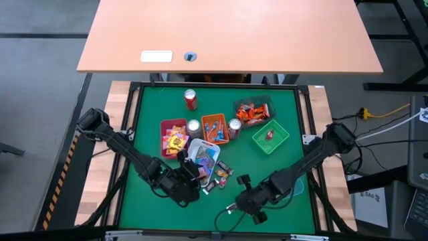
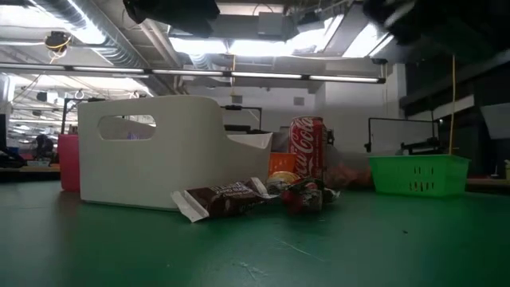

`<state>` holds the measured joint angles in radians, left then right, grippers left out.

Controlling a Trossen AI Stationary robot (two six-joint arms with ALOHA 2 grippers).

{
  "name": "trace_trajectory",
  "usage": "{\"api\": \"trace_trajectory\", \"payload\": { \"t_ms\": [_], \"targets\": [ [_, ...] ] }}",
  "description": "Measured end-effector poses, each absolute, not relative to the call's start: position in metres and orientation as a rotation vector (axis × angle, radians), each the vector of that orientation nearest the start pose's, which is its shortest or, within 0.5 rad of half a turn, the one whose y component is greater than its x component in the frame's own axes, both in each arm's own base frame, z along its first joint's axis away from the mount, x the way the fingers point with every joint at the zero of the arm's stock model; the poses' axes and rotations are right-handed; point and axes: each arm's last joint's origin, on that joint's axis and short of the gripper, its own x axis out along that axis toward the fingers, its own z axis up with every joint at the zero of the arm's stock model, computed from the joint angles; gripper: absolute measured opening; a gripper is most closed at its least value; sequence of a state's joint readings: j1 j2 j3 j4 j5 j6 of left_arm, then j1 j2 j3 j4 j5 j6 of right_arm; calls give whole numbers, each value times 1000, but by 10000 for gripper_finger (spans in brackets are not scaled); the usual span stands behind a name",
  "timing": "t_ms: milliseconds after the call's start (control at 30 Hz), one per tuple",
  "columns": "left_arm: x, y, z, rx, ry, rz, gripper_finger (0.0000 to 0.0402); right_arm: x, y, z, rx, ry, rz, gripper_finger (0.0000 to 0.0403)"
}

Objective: Sort candy
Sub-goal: Put the brown chocolate into the blue bin

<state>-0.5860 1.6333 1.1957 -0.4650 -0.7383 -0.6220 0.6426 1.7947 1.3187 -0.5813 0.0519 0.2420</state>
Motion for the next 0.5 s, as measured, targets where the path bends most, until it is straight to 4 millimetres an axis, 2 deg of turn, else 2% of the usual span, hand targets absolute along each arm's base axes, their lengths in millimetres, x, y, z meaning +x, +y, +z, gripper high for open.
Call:
{"api": "trace_trajectory", "payload": {
  "t_ms": [67, 267, 500],
  "targets": [
    [293, -174, 248, -48, 615, 339, 178, 293, 222, 231, -162, 1105, 383, 7],
    [290, -182, 250, -61, 593, 309, 178, 267, 232, 255, -217, 1236, 292, 4],
    [287, -188, 251, -63, 585, 287, 178, 225, 244, 257, -276, 1354, 69, 7]
  ]
}}
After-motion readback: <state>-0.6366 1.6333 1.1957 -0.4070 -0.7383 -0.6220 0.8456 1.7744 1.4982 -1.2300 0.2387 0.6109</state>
